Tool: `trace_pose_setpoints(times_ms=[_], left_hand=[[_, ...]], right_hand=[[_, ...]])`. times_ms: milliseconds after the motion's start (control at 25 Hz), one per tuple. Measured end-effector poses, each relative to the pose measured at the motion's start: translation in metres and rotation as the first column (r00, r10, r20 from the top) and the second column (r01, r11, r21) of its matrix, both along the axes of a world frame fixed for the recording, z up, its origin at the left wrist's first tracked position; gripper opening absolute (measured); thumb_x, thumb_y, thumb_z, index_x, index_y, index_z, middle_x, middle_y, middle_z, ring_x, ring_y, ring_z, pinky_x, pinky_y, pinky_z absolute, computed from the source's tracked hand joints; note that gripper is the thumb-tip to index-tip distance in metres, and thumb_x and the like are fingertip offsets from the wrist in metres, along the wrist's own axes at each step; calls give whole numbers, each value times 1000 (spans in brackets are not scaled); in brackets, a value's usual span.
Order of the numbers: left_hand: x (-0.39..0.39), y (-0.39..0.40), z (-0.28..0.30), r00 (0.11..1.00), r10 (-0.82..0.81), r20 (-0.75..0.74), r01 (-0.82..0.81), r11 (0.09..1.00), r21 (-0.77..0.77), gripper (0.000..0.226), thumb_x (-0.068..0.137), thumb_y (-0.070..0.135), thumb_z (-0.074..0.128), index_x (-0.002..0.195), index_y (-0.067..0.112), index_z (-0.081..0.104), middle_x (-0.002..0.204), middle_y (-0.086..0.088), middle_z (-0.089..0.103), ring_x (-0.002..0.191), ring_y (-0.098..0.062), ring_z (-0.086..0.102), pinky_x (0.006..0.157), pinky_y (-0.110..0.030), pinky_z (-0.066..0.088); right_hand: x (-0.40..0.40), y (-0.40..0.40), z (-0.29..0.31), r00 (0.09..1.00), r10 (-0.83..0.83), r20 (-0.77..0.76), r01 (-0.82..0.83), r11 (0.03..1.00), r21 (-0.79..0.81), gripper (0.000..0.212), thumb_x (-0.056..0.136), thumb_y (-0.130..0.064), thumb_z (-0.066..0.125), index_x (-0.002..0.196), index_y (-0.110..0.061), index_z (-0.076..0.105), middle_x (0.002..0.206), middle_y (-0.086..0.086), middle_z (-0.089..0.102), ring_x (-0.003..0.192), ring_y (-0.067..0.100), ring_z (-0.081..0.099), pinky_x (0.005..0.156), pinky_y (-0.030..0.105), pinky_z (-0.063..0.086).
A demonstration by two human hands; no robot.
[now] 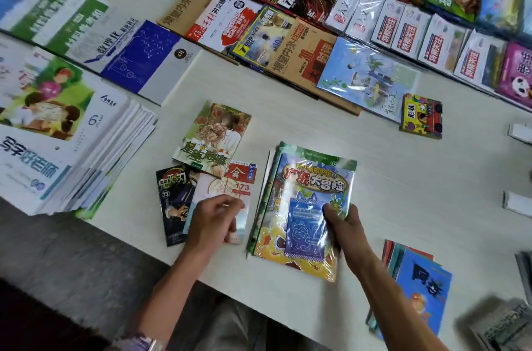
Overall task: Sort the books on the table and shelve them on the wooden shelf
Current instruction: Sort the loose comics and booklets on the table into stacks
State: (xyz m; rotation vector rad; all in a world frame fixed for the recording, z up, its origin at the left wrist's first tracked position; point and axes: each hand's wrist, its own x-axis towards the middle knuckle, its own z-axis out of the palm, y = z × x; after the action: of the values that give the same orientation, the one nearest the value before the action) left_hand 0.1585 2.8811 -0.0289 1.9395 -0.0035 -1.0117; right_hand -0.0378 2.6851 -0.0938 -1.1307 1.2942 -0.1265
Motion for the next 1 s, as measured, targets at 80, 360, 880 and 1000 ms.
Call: trace_pose_setpoints(times_ms=[80, 360, 880, 1000], left_hand=[[37, -6, -1, 972, 28, 233, -37, 999, 36, 12, 83, 34, 67, 81, 24, 73, 58, 7, 64, 51, -11, 57, 46, -24, 44], [139, -27, -52, 887, -266, 378, 12, 831, 557, 80, 80, 50, 73, 142, 13, 39, 143, -17, 46, 131, -38, 42, 102, -50, 39], [63, 40, -50, 989, -143, 45, 128, 961, 244, 18, 90, 22, 71, 103, 9, 72, 115, -8, 63, 100, -26, 64, 89, -35, 53], [32, 43, -48, 975, -108, 195, 48, 956, 289, 28, 82, 26, 78, 108, 14, 73, 122, -5, 47, 116, -26, 51, 104, -40, 44]], right_hand=[[15, 10, 11, 982, 62, -181, -105, 965, -241, 31, 92, -18, 69, 116, -2, 59, 91, 1, 75, 80, 25, 72, 66, 25, 56], [58, 97, 48, 859, 487, -157, -482, 666, -570, 39, 91, -11, 59, 129, -10, 57, 120, 9, 65, 102, 28, 64, 88, 35, 51], [119, 101, 41, 981, 173, -87, -162, 980, 120, 30, 89, -36, 71, 112, -20, 62, 89, -6, 66, 71, 9, 60, 67, 25, 47], [133, 105, 45, 930, 305, -207, -306, 952, 29, 35, 85, -36, 73, 111, -24, 52, 95, -9, 64, 86, 12, 62, 73, 30, 50]])
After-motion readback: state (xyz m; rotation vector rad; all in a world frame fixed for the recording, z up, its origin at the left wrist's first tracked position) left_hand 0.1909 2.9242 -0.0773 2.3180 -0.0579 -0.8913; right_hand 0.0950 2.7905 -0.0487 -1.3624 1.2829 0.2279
